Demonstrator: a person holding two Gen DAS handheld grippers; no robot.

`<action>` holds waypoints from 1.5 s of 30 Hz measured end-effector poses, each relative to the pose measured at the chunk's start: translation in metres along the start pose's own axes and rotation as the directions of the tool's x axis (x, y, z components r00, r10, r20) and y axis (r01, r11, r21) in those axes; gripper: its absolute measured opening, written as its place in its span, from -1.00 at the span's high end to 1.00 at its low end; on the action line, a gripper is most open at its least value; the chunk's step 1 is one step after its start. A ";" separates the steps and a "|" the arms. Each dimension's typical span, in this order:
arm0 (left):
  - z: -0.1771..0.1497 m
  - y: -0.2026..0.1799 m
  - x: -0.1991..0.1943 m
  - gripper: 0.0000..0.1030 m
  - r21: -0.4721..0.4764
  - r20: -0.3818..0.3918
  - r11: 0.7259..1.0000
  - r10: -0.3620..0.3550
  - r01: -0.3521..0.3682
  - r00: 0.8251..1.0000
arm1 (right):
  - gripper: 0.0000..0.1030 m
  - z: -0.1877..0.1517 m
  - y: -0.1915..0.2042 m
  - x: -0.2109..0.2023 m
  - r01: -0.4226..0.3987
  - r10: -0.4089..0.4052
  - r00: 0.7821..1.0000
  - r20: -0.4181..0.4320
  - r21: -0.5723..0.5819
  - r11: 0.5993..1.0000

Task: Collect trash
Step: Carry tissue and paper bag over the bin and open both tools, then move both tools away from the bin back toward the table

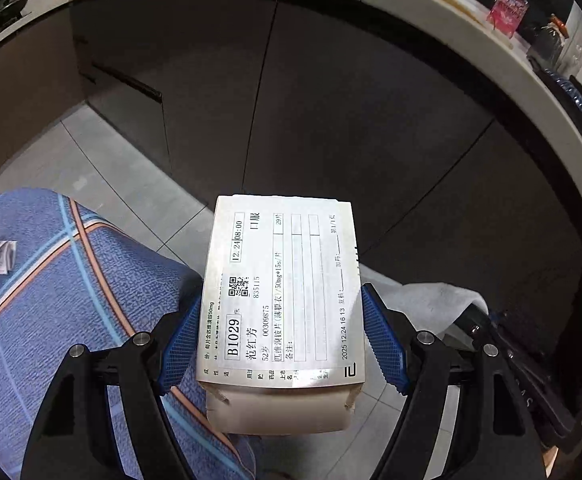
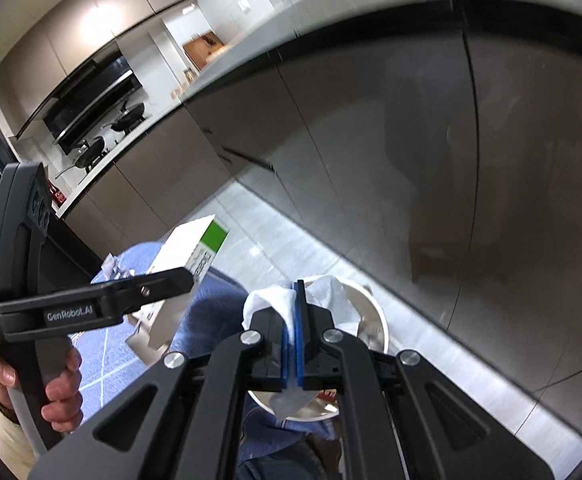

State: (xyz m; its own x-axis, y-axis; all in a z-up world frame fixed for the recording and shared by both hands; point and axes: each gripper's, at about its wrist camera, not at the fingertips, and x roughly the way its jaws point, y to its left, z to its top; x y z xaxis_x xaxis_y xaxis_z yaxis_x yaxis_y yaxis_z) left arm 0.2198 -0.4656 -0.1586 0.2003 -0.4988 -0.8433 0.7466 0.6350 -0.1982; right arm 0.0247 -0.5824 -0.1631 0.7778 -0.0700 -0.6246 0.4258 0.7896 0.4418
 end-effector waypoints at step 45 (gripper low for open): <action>-0.037 0.054 -0.104 -0.83 -0.146 0.204 0.970 0.219 -0.192 0.954 | -0.93 -0.014 0.095 -0.018 -0.065 0.060 0.998 -0.025 -0.249 0.966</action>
State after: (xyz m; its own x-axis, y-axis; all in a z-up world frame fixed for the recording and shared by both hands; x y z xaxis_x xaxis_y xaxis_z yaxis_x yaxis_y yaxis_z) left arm 0.2157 -0.3578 -0.1005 0.4844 -0.4568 -0.7461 0.5933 0.7983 -0.1036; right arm 0.0453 -0.4977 -0.1188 0.7901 -0.0066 -0.6130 0.2459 0.9194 0.3070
